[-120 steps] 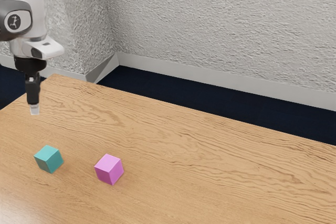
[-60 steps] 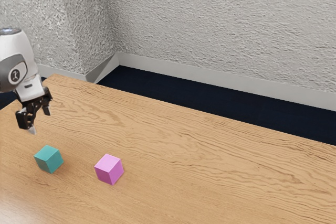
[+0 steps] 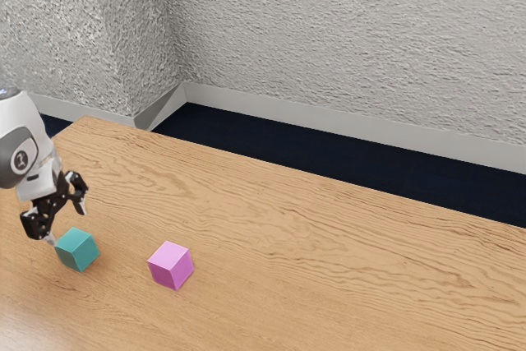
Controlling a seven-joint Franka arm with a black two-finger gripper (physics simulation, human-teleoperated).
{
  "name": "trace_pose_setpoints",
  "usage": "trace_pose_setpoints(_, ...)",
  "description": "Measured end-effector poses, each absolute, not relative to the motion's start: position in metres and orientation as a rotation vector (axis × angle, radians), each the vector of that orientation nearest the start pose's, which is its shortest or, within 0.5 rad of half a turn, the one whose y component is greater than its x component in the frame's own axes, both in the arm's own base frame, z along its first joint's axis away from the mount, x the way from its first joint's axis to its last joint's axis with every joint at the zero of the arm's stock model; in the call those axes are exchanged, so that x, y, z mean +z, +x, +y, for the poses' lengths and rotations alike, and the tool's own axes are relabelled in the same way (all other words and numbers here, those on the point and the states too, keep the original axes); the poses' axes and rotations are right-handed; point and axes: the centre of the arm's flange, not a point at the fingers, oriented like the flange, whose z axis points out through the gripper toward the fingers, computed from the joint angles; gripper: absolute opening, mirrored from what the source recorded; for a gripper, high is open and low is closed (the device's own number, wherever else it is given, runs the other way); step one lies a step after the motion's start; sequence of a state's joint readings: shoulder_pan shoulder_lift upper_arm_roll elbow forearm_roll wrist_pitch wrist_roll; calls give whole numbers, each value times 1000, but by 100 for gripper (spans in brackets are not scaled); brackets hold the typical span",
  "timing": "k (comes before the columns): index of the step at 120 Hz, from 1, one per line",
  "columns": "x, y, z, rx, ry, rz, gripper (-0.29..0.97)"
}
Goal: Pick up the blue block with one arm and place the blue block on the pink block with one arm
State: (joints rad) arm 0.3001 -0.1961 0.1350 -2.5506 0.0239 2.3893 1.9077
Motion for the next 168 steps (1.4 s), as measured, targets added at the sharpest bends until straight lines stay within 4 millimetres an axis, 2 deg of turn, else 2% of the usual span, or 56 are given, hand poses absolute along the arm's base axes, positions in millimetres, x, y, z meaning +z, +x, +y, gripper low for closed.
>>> trace_pose_setpoints(15,329,401,188,-49,-2271,2142,68)
trace_pose_setpoints(31,314,399,201,-67,-2302,2134,68)
trace_pose_setpoints(50,316,406,211,-105,-2285,2116,68)
trace_pose_setpoints(61,310,413,215,-101,-2275,2131,68)
trace_pose_setpoints(108,274,415,218,-79,-2281,2191,68)
trace_pose_setpoints(142,257,415,217,-73,-2284,2214,68)
trace_pose_setpoints(150,254,415,217,-72,-2284,2215,64)
trace_pose_setpoints(168,253,416,218,-81,-2278,2207,41)
